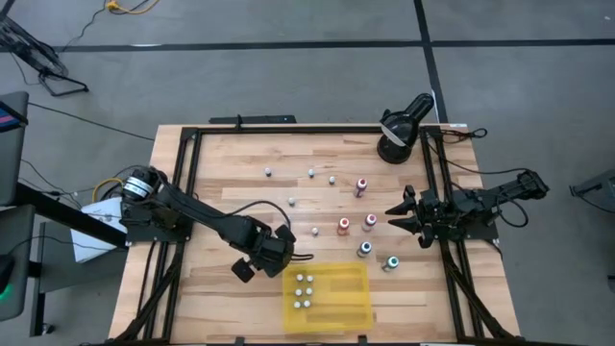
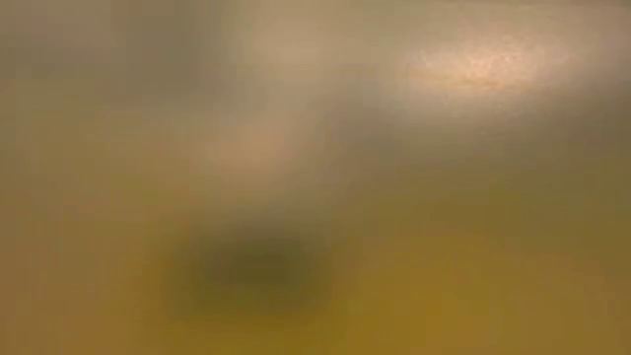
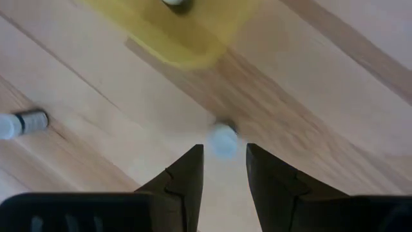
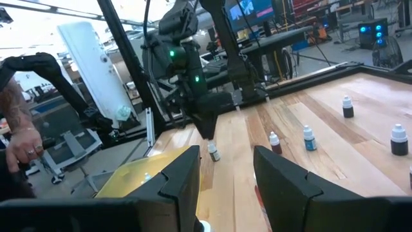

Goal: Pick & Place food coloring
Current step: Put the small green food coloring bottle in the yellow bin

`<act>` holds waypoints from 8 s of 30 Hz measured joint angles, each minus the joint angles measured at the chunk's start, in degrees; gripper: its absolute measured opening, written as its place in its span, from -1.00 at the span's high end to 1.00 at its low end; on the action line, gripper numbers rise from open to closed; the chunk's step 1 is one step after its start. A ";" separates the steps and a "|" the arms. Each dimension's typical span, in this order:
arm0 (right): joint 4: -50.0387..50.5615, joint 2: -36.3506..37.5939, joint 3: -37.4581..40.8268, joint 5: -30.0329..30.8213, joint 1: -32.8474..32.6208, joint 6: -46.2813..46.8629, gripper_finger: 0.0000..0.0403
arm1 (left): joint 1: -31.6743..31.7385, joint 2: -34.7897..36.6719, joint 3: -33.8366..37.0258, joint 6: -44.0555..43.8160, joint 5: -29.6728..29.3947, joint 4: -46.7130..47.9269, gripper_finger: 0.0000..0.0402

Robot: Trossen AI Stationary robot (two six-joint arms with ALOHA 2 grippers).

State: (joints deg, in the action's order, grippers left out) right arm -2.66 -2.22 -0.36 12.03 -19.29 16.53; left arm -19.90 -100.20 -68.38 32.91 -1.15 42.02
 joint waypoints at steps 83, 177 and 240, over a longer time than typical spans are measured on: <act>0.07 -0.02 0.00 -0.02 0.00 0.00 0.31 | 3.08 2.41 -1.74 -21.18 -0.05 -0.03 0.64; 0.07 0.02 0.00 -0.02 -0.01 0.00 0.31 | -1.20 -37.79 -54.34 -22.84 0.85 18.47 0.58; 0.08 -0.02 -0.01 -0.02 -0.02 0.00 0.31 | 0.77 -32.17 -64.38 -33.36 -9.88 27.98 0.32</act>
State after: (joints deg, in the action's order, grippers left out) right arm -2.58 -2.24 -0.37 12.01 -19.31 16.53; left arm -19.13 -132.37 -132.76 -0.45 -11.03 70.00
